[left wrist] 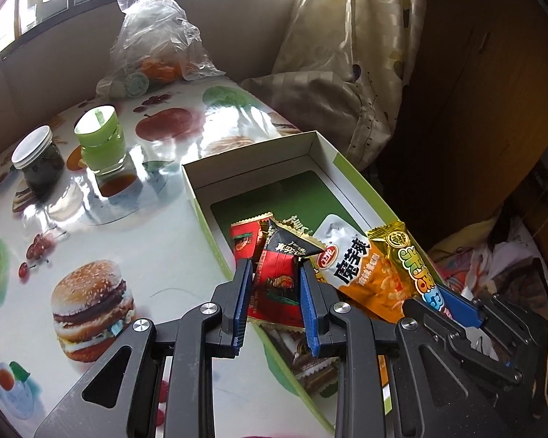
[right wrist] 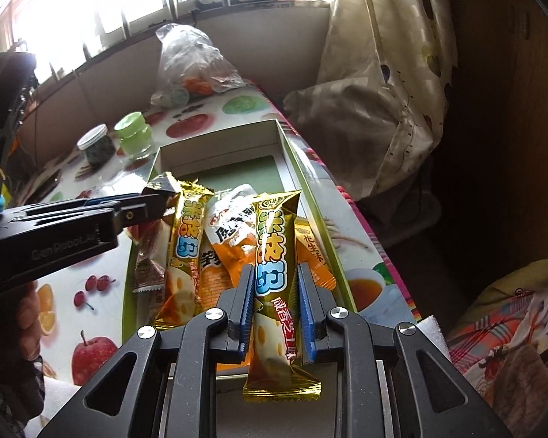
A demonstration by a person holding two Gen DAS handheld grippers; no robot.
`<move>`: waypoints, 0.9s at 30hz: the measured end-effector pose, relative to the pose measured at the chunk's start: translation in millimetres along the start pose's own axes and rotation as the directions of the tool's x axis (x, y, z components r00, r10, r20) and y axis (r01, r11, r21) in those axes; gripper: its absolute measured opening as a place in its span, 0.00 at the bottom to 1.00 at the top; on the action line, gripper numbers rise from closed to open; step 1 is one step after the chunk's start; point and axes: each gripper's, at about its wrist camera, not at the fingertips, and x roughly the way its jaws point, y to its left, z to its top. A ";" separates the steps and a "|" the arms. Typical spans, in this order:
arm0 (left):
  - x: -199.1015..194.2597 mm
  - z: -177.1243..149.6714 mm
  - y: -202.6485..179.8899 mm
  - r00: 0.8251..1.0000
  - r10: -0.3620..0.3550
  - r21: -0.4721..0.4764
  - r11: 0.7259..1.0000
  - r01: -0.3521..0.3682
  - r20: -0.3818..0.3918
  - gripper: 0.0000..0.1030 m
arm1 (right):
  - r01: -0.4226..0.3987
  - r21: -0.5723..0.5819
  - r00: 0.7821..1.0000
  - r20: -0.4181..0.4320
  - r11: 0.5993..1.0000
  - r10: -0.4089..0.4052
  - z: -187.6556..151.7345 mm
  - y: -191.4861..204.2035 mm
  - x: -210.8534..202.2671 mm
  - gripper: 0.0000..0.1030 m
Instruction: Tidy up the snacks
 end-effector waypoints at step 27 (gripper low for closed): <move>-2.9 -4.5 -10.6 1.000 0.009 -0.001 1.000 -0.009 0.003 0.38 | 0.008 0.028 0.999 0.034 1.000 -0.009 -3.9 -4.3 -6.8 0.43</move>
